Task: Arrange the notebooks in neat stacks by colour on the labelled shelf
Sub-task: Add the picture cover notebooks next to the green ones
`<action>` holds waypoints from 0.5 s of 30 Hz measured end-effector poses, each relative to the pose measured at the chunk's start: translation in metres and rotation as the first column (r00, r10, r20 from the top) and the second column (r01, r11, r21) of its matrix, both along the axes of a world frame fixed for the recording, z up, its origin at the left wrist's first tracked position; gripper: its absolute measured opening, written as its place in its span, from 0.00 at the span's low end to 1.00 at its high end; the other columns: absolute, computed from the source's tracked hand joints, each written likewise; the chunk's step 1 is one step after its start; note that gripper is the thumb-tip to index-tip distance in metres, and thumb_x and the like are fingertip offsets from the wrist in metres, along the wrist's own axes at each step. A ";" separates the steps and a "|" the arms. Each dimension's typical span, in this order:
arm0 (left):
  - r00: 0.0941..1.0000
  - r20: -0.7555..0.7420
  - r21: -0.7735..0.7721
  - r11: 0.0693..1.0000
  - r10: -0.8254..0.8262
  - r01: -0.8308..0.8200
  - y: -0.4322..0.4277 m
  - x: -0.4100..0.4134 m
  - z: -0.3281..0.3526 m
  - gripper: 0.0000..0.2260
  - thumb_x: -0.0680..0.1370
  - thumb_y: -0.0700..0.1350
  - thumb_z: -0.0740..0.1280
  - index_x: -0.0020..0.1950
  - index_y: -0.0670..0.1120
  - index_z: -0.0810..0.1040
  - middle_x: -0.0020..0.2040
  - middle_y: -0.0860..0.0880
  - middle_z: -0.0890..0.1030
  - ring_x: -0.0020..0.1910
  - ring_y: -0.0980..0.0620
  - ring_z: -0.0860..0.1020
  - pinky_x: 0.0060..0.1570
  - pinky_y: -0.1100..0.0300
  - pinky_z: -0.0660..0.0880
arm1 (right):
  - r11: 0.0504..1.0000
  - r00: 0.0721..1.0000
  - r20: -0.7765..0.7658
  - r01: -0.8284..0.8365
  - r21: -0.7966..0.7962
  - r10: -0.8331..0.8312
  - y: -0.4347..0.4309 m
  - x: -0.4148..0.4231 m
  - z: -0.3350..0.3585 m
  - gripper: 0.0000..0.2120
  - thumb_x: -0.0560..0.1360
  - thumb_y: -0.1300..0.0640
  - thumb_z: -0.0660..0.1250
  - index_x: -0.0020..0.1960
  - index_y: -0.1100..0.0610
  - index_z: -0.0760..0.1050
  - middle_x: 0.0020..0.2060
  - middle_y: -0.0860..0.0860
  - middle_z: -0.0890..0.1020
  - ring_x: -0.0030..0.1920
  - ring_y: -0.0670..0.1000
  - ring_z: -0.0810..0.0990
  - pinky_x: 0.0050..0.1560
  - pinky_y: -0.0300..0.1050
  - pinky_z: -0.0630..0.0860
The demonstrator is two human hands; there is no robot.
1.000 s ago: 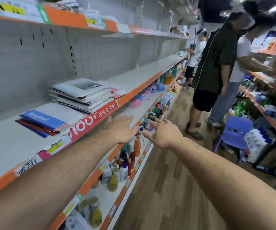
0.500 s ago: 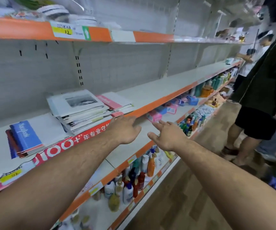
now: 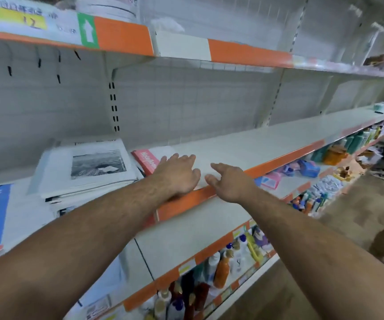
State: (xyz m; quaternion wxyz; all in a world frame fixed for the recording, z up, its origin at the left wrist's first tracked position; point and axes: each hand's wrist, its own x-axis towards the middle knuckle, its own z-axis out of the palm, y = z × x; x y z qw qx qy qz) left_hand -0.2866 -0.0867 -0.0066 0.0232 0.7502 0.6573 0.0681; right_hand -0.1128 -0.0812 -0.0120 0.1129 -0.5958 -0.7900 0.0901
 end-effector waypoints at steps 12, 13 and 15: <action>0.859 0.025 -0.087 0.858 0.511 -0.507 0.025 0.006 -0.002 0.27 0.80 0.56 0.55 0.73 0.39 0.64 0.70 0.38 0.68 0.69 0.40 0.67 0.68 0.47 0.67 | 0.918 0.903 -0.419 -0.241 -0.316 0.093 0.111 -0.032 -0.009 0.23 0.73 0.41 0.72 0.32 0.58 0.70 0.29 0.54 0.76 0.30 0.53 0.75 0.38 0.46 0.75; 0.836 0.023 -0.089 0.834 0.549 -0.545 0.024 0.009 -0.004 0.28 0.80 0.56 0.54 0.73 0.39 0.64 0.70 0.38 0.68 0.68 0.39 0.67 0.68 0.46 0.67 | 0.897 0.905 -0.413 -0.264 -0.353 0.104 0.118 -0.032 -0.012 0.22 0.72 0.42 0.73 0.32 0.58 0.70 0.28 0.55 0.77 0.29 0.52 0.74 0.36 0.43 0.72; 0.785 0.009 -0.081 0.783 0.619 -0.617 0.024 0.013 -0.009 0.30 0.77 0.58 0.51 0.70 0.39 0.68 0.68 0.38 0.71 0.66 0.38 0.68 0.66 0.45 0.68 | 0.857 0.889 -0.448 -0.301 -0.418 0.093 0.132 -0.031 -0.018 0.19 0.71 0.47 0.75 0.35 0.58 0.71 0.30 0.56 0.77 0.29 0.52 0.72 0.34 0.42 0.68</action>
